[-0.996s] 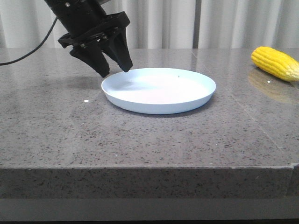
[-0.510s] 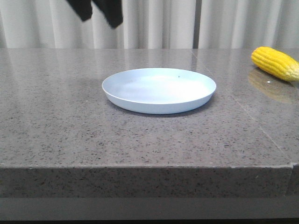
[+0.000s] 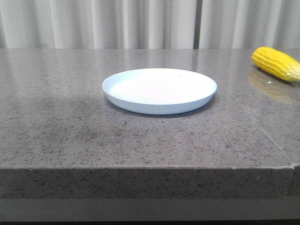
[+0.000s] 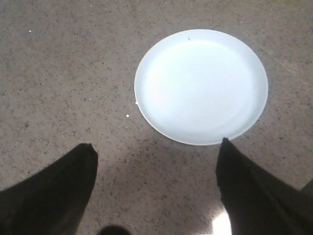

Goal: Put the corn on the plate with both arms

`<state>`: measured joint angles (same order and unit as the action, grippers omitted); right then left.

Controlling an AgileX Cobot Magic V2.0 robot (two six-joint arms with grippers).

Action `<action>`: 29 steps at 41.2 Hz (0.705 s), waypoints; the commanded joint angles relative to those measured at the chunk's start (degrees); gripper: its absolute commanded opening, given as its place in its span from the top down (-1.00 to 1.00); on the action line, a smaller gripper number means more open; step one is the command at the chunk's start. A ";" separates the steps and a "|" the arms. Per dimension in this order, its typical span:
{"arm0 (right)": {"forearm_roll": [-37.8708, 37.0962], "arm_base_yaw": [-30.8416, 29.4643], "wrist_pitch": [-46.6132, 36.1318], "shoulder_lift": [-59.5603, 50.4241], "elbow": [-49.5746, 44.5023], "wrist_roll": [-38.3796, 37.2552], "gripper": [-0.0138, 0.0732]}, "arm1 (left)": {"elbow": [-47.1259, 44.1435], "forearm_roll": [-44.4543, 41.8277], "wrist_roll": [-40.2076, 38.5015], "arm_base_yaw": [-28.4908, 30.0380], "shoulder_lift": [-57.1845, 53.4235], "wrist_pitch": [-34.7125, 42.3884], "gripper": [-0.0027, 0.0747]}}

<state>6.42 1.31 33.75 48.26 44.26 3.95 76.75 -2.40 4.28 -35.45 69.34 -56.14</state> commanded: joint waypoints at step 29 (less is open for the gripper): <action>0.92 -0.33 -4.06 -0.14 1.52 0.27 -0.78 | -22.64 2.01 -1.72 -0.43 -26.07 7.60 -0.36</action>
<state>7.05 1.31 33.77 48.26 44.26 3.95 52.67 -1.03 3.19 -35.45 43.49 -52.87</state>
